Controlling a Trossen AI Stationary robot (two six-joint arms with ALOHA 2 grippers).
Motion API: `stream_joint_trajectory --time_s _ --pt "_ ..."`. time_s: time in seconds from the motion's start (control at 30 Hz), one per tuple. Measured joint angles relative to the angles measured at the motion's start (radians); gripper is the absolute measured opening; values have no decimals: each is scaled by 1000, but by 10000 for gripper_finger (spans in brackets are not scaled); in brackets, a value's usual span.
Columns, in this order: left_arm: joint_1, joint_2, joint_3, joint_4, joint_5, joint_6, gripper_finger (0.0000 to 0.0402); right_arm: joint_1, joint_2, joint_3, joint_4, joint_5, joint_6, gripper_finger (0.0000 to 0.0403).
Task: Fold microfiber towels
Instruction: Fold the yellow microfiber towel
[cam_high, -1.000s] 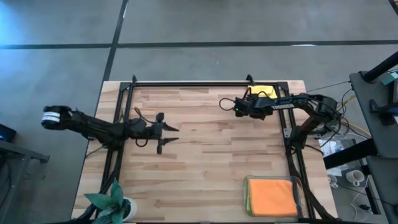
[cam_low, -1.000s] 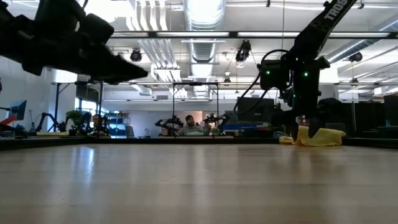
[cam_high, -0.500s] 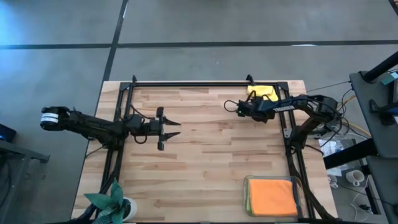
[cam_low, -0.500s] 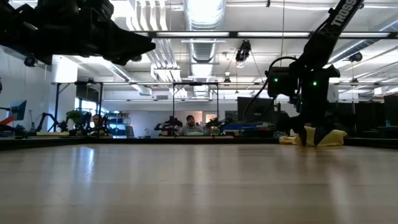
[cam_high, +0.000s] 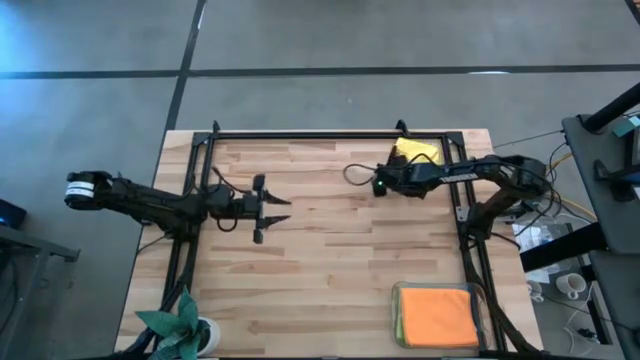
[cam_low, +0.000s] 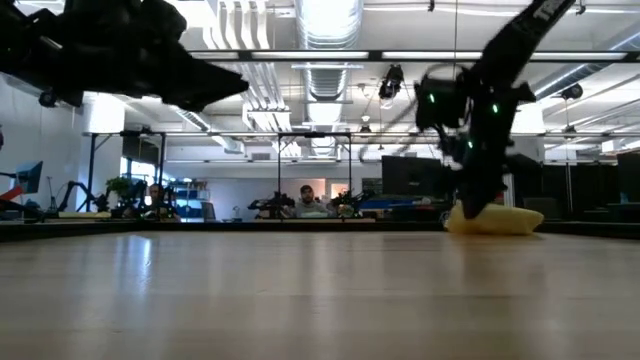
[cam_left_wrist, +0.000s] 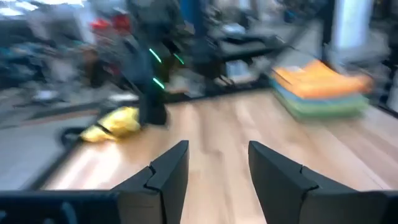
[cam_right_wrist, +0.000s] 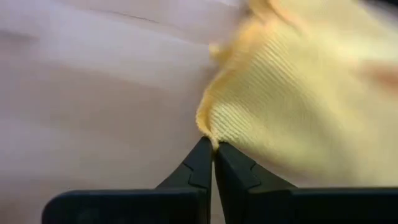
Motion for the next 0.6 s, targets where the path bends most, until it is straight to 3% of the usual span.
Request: stream_joint_trajectory --time_s 0.1,0.27,0.47,0.6 --pt "0 2 0 -50 66 7 152 87 -34 87 -22 -63 -156 9" --pt "1 44 4 9 41 -1 154 292 -75 255 -15 -238 -340 9" --pt "1 200 60 28 40 -9 183 506 -73 440 -10 -240 -384 9" --pt "1 364 155 69 39 -65 211 598 -65 482 -11 -208 -439 9"
